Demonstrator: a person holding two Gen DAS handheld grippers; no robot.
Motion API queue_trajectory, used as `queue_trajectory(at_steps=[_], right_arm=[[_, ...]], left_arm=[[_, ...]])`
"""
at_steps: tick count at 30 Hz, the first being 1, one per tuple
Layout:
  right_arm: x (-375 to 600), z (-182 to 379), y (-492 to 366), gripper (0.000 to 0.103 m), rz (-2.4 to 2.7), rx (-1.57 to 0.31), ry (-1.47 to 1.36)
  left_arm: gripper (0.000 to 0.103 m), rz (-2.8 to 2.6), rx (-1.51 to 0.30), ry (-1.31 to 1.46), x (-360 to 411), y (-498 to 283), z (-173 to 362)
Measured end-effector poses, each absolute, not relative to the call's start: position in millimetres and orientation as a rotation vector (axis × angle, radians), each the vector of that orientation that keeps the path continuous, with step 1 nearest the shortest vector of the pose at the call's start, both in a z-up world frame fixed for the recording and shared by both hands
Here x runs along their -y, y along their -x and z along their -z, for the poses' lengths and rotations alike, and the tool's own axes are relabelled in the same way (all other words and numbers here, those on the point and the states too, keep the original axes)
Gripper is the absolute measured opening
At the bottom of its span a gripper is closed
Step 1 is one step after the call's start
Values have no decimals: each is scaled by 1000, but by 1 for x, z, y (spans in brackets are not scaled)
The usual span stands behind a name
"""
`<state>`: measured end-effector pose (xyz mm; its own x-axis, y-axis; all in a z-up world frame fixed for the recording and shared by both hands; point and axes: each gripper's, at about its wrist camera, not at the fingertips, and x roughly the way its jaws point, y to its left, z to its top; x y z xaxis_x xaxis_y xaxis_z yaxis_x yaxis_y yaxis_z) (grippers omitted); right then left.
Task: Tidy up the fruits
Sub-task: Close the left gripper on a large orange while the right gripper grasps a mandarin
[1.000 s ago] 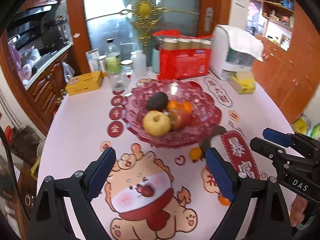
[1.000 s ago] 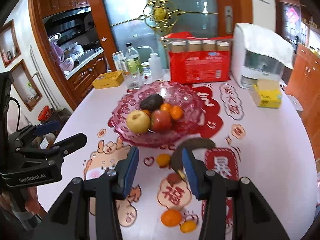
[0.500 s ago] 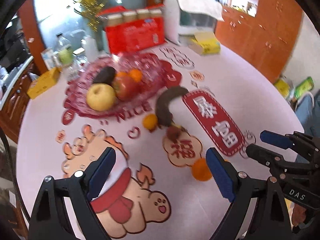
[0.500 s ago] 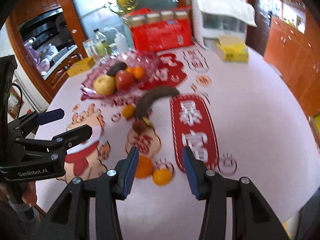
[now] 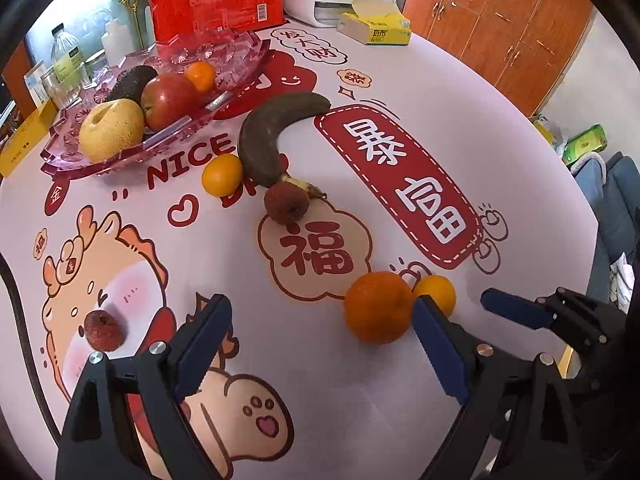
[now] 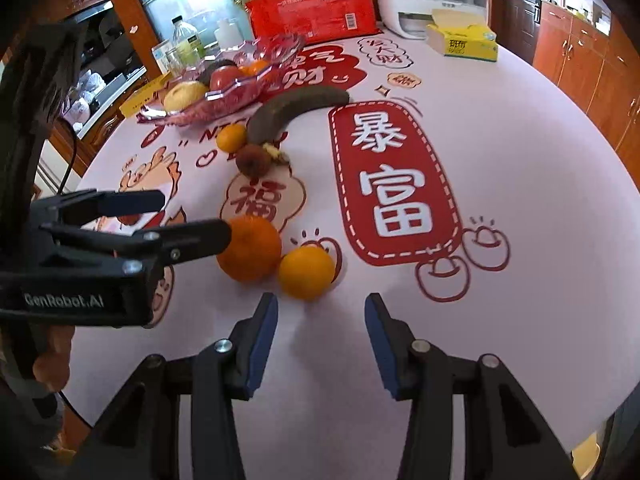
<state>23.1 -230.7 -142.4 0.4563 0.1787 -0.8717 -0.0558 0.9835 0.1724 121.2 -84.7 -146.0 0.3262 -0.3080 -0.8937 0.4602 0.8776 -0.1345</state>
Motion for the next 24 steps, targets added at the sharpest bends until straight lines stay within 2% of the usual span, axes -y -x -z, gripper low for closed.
queue_trajectory(at_steps=[8,12,24], right_arm=[[221,153,-37,46,-175,-1048,-91],[222,156,-44,35,-195,-1041,-97],[246,155,-37,34,-163,-1061,-126]], left_arm=[[87,526,-1144,-123,83,-122,154],[87,536,-1147,-123,85,-120,154],[84,554,-1171,-125,101,-116,162]])
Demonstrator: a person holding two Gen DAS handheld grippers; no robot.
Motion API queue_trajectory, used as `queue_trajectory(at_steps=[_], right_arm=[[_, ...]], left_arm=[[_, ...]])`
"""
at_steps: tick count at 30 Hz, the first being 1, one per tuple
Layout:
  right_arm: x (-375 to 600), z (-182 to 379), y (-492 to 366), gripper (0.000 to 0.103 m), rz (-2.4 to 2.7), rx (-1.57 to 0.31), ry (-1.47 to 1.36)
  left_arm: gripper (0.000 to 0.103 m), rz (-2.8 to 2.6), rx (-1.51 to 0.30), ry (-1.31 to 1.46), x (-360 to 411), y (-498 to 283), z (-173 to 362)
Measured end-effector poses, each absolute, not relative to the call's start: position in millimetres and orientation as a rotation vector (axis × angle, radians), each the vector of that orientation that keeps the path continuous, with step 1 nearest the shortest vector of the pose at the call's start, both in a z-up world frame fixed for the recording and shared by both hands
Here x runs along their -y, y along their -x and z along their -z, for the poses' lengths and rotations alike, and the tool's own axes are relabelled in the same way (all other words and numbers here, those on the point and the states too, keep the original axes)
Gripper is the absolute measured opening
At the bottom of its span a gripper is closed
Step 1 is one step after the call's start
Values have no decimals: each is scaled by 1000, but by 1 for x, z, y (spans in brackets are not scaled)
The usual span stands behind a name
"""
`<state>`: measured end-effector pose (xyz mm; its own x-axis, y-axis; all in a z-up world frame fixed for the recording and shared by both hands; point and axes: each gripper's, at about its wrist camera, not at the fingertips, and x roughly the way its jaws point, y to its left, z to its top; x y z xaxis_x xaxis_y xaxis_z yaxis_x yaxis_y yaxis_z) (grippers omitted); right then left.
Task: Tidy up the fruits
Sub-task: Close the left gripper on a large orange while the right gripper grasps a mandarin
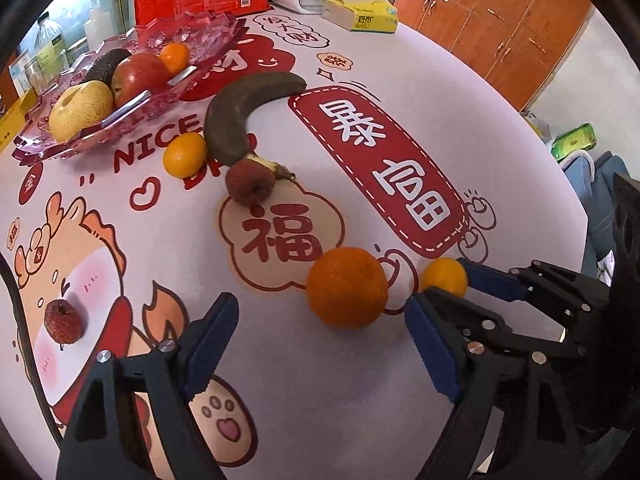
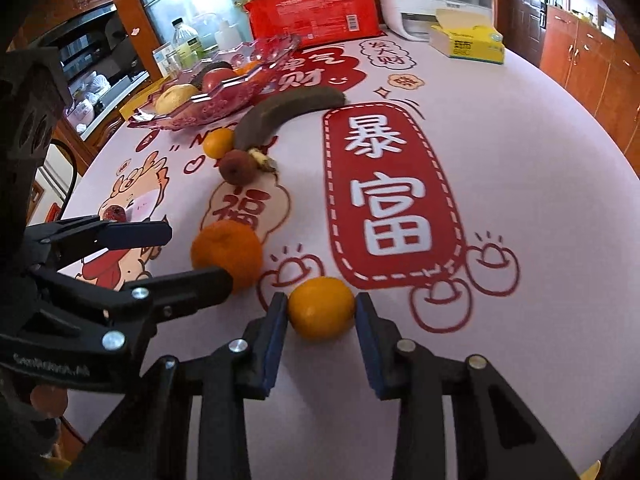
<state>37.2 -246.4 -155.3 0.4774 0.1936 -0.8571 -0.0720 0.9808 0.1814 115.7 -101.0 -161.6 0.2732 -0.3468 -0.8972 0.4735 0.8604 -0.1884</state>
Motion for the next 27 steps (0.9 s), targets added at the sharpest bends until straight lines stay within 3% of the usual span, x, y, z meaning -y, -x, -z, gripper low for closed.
queue_trajectory(at_steps=[4,9,16,18,27], right_arm=[[255,155,-33,34,-145,-1066,-133],[265,155,-31,34,-130,-1067,-144],[269,155,-30,34,-140,-1061,-151],[269,155,-29,34,-142,-1060,-158],[270,154,-32,34,-154,-1072,-158]], left_arm=[[79,546,-1178,-136,108,-115,166],[64,528,-1209,-128,115,-117,175],[55,493,-1178,-111,120,-118,175],[43,503,-1171,-86,121,-117,174],[42,471,-1159,-107,120,-107,171]])
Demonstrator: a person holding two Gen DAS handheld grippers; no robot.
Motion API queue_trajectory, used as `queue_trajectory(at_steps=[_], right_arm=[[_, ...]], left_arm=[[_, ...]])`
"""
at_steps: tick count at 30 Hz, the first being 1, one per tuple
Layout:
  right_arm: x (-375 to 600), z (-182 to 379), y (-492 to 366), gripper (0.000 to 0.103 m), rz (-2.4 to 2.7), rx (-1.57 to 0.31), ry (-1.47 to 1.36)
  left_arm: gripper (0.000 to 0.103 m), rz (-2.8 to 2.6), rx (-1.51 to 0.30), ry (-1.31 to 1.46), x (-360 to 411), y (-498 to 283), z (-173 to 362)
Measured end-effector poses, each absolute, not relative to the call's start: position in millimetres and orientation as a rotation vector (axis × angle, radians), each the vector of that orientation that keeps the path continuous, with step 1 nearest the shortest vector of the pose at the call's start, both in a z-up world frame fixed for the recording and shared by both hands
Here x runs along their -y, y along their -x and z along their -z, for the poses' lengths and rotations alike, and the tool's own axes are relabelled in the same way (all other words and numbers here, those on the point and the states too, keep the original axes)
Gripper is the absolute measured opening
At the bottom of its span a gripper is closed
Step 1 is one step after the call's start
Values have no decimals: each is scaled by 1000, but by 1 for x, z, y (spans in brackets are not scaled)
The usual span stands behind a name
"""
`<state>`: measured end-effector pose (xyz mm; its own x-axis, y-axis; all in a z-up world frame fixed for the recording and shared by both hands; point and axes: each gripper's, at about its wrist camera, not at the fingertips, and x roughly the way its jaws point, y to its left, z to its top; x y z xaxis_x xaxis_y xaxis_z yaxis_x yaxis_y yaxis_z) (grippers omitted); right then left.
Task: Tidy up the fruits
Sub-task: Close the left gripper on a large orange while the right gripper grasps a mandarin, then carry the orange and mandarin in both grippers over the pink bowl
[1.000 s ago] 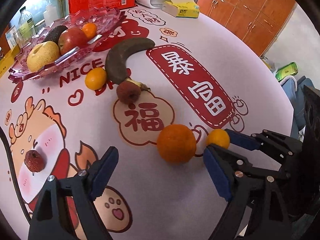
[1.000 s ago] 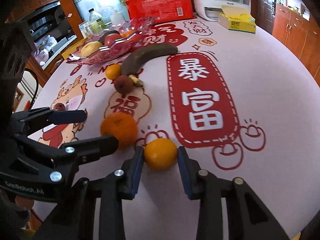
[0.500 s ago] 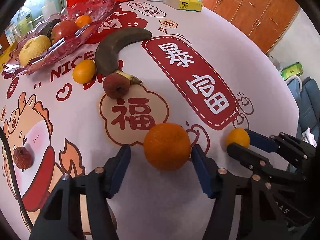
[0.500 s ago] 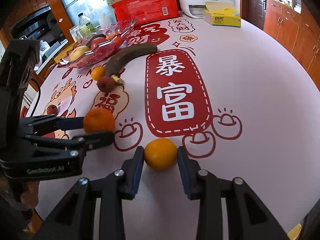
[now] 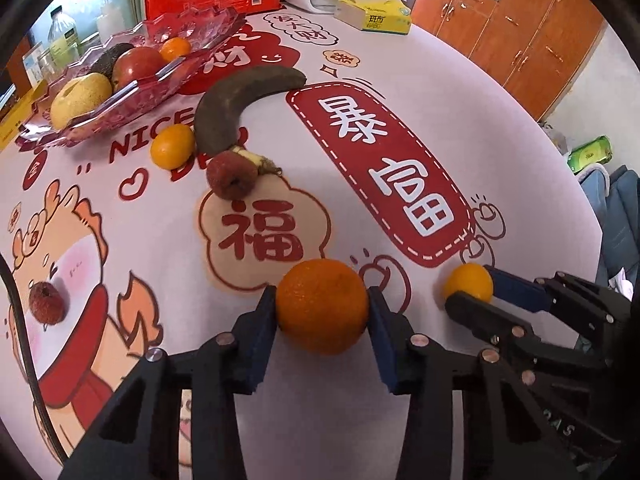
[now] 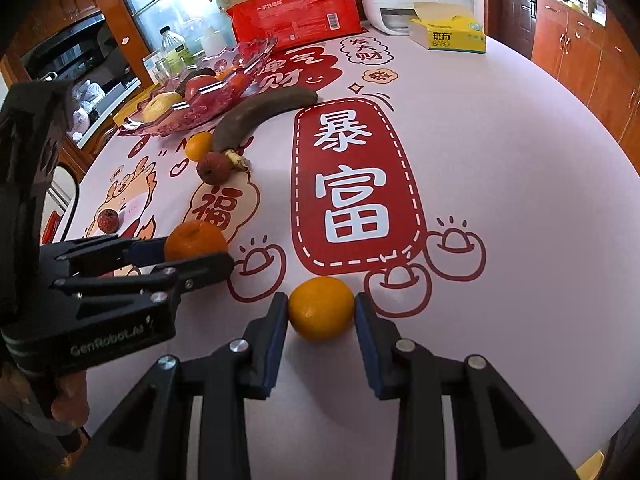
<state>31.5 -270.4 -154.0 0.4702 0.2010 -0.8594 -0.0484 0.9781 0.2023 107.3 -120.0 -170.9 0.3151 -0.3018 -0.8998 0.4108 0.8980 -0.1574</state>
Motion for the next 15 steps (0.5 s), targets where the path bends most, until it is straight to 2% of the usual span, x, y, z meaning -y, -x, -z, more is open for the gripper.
queue_trajectory(at_steps=[8,15], right_arm=[[256,125,-35,34,-192,-1045,-122],[229,72,-43,34,-246,-999,-59]], left_arm=[[42,425,-1134,-103,96,-94,135],[42,355,-1039,-82,67,-93,72]])
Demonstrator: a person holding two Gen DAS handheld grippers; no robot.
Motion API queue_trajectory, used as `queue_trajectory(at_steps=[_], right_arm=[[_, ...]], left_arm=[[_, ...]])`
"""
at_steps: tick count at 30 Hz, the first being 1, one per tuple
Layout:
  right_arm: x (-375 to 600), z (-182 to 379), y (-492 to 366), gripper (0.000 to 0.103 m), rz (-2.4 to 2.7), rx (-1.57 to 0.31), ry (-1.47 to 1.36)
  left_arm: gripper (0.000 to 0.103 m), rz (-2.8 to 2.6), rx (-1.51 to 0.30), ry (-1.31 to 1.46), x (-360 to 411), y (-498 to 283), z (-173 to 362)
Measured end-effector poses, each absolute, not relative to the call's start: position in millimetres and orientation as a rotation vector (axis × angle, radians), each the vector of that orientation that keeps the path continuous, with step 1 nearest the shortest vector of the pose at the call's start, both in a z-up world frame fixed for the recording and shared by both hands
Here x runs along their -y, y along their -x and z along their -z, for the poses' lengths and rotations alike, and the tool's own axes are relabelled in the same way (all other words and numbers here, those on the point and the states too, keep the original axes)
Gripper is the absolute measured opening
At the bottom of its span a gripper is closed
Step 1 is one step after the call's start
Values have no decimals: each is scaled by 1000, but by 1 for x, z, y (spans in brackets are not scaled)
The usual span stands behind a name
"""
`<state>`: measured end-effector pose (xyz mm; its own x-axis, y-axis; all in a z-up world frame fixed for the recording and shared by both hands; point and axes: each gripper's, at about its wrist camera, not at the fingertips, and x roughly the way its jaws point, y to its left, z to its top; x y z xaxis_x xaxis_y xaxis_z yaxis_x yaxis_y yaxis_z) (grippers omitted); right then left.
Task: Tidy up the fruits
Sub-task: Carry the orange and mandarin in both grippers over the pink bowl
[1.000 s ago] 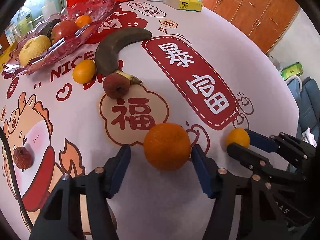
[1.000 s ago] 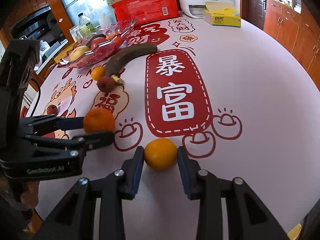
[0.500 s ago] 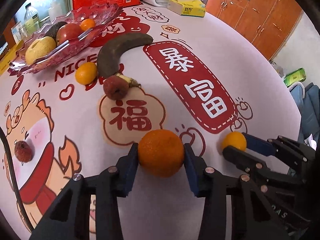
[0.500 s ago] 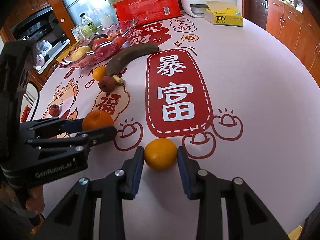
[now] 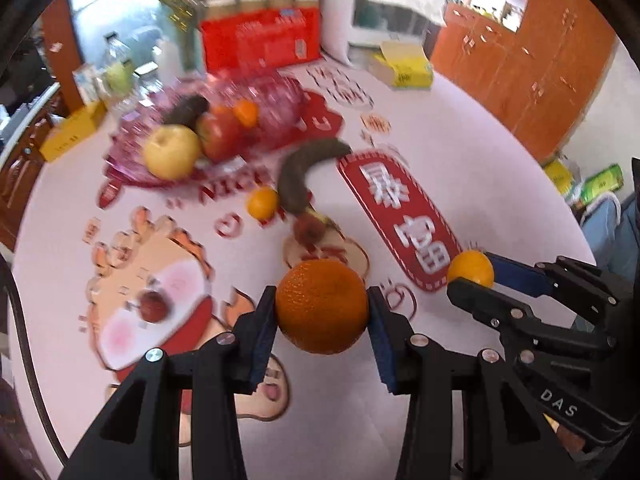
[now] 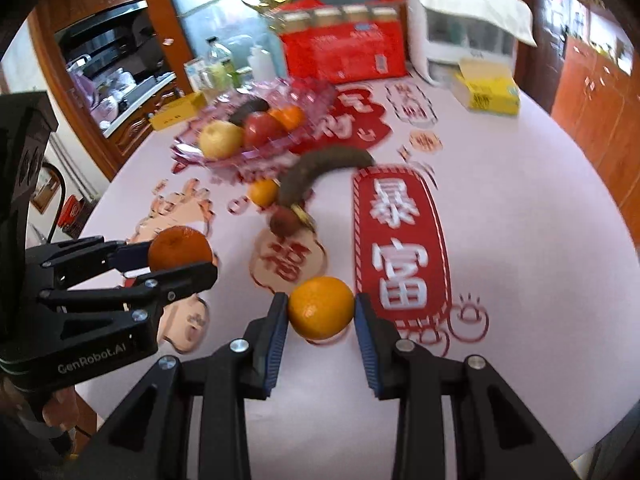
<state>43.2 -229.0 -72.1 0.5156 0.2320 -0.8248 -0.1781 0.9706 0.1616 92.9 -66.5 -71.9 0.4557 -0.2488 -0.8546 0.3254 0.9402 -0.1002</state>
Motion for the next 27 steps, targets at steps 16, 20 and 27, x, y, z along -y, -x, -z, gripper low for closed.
queue_trajectory(at_steps=[16,20,27], right_arm=[[174,-92,-106,34,-366,-728,185],[161,-120,-140,34,-384,-697,230],[140,-126,-203,34,-400,-723,251]], left_arm=[[42,200,-809,-34,-5,-132,-69],[42,145,-804,-39,-18,-158,-87],[42,87,-796,-5,-33,-207,-92]])
